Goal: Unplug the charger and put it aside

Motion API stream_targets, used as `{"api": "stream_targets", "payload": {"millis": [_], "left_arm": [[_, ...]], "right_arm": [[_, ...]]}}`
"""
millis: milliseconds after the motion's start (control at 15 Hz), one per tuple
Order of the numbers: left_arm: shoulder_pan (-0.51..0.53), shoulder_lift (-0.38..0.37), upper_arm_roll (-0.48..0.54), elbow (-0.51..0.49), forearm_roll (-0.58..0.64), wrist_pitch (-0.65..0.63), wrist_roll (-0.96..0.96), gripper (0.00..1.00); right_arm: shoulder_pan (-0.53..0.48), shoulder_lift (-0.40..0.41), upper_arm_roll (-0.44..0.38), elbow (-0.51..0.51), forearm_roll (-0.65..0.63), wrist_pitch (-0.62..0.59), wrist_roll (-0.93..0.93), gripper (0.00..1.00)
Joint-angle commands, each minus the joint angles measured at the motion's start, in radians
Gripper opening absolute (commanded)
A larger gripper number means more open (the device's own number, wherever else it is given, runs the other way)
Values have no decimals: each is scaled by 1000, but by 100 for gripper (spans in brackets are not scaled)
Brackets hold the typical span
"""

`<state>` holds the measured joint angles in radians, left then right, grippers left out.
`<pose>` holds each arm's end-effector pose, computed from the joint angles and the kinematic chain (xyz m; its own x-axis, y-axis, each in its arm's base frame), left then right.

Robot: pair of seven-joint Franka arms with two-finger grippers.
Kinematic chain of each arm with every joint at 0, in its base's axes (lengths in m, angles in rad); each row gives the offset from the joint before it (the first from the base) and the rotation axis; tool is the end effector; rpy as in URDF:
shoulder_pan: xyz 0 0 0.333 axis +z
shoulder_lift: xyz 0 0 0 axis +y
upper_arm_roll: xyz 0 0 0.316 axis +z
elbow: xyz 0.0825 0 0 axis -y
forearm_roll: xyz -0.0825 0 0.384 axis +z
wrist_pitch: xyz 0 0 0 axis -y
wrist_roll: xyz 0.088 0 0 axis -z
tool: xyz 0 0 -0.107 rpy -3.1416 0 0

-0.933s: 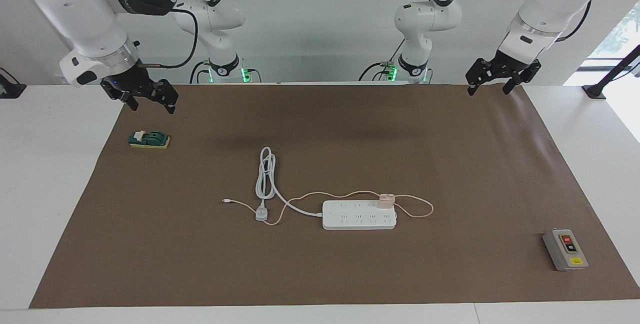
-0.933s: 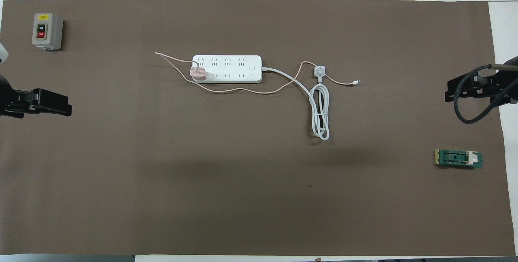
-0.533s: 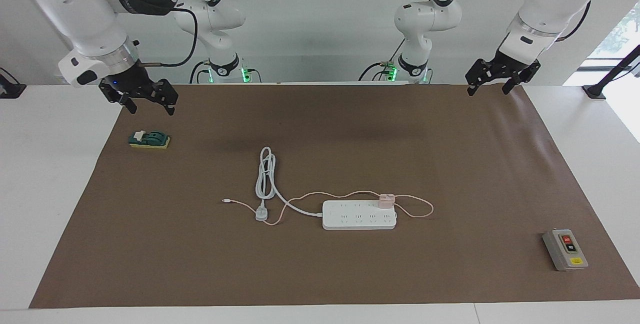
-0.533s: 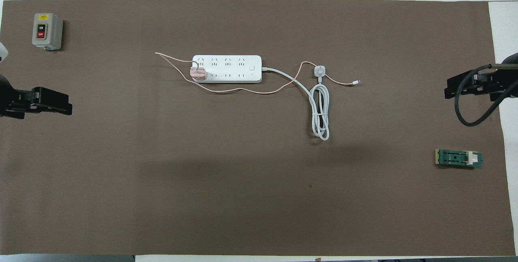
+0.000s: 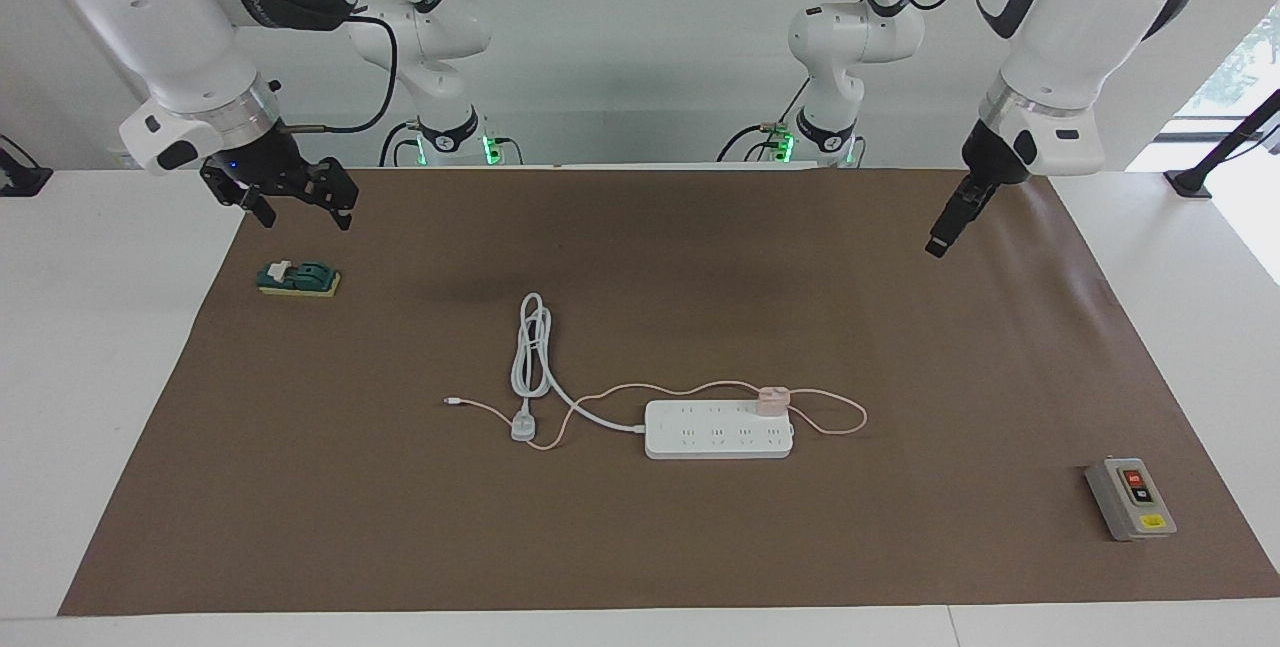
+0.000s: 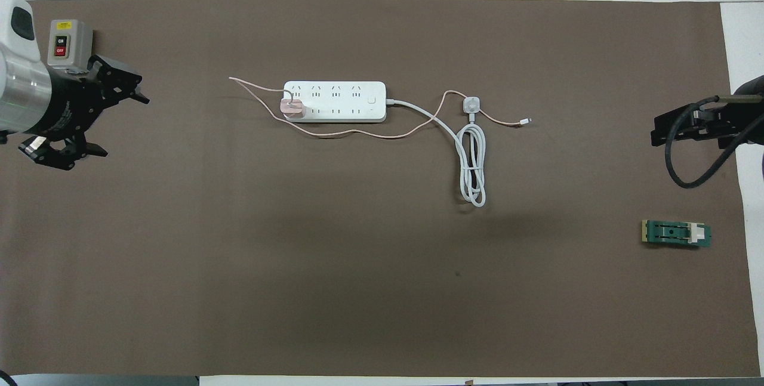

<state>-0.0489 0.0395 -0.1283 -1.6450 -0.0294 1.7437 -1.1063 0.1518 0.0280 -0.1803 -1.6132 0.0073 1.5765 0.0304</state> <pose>0.5706 -0.1035 0.5825 0.5951 0.8036 -0.0040 0.8019 -0.5935 0.0685 0.5608 -0.0139 0.5896 0.9962 -0.0591 -0.0642 -0.0592 -0.9982 -0.0003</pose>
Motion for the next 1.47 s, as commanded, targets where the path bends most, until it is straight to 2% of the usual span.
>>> {"api": "stream_targets", "payload": {"millis": [0,67,267,333,400,600,800,1000,1200,1400], "left_arm": [[-61,141,12,117,32,11,-292,100],[-65,189,4,149,58,14,-323,100],[-68,307,-36,241,65,37,-462,100],[-84,354,-37,279,75,51,-525,100],[-129,443,-36,344,139,103,-661,100],[-183,511,-24,390,163,105,-737,100],[-192,560,-24,433,181,96,-823,100],[-201,583,-27,433,180,97,-828,100],[-210,602,-30,432,180,108,-863,100],[-212,602,-31,421,180,106,-869,100]], "right_arm": [[-6,-31,4,-48,35,10,-1,100],[-9,-31,-1,-57,102,13,72,100],[17,-13,7,-59,132,80,482,100],[56,9,5,-57,152,91,591,100],[108,65,5,-54,219,176,829,100],[152,121,5,-57,328,270,1093,100],[222,183,5,-57,370,380,1216,100],[261,251,5,-60,535,554,1335,100],[268,335,5,-12,624,563,1390,100],[321,435,5,56,626,553,1434,100]]}}
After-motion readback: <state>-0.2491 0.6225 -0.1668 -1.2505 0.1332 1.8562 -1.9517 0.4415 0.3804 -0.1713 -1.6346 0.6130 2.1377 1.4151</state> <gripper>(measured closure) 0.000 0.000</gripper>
